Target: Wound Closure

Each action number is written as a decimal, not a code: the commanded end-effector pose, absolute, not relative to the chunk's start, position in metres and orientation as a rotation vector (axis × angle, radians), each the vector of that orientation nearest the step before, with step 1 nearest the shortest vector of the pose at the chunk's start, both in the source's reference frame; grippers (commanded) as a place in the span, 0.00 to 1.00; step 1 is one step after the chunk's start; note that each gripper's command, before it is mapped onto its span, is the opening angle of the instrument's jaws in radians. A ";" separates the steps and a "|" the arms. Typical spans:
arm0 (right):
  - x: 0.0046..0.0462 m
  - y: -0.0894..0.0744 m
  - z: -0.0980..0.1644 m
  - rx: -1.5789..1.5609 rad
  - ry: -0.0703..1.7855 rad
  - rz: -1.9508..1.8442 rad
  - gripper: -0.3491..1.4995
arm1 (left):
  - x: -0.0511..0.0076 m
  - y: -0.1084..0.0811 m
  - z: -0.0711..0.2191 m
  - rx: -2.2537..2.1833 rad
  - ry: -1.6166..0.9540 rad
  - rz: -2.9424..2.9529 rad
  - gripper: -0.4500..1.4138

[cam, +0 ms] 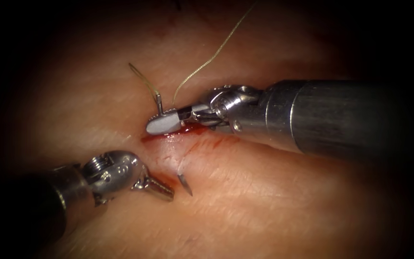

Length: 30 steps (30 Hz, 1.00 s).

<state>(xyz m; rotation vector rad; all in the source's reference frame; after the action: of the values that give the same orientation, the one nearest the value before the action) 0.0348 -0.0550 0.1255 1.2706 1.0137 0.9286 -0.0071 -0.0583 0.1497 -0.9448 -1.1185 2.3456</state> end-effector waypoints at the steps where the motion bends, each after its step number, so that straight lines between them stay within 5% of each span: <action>1: 0.0355 -0.055 0.126 1.271 1.014 0.916 0.00 | -0.0075 -0.058 0.150 -0.946 -1.119 2.346 0.14; 8: 0.0353 -0.054 0.126 1.200 1.045 0.957 0.00 | -0.0075 -0.058 0.150 -0.946 -1.119 2.346 0.13; 9: 0.0353 -0.053 0.126 1.151 1.070 0.975 0.32 | -0.0075 -0.058 0.150 -0.946 -1.119 2.346 0.13; 11: 0.0351 -0.053 0.127 1.040 1.125 0.978 0.72 | -0.0075 -0.058 0.150 -0.946 -1.119 2.346 0.13; 13: 0.0348 -0.052 0.127 0.886 1.190 0.935 0.85 | -0.0075 -0.058 0.150 -0.943 -1.117 2.339 0.12; 22: 0.0339 -0.052 0.128 0.665 1.241 0.942 0.91 | -0.0083 -0.058 0.149 -1.064 -0.985 2.428 0.13; 30: 0.0321 -0.051 0.126 0.725 1.240 0.884 0.89 | -0.0095 -0.059 0.148 -1.118 -0.869 2.464 0.32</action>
<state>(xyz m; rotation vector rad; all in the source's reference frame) 0.0316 -0.0514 0.1259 0.7193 1.2390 0.8830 -0.0093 -0.0588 0.1475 -1.1230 -0.8526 2.4694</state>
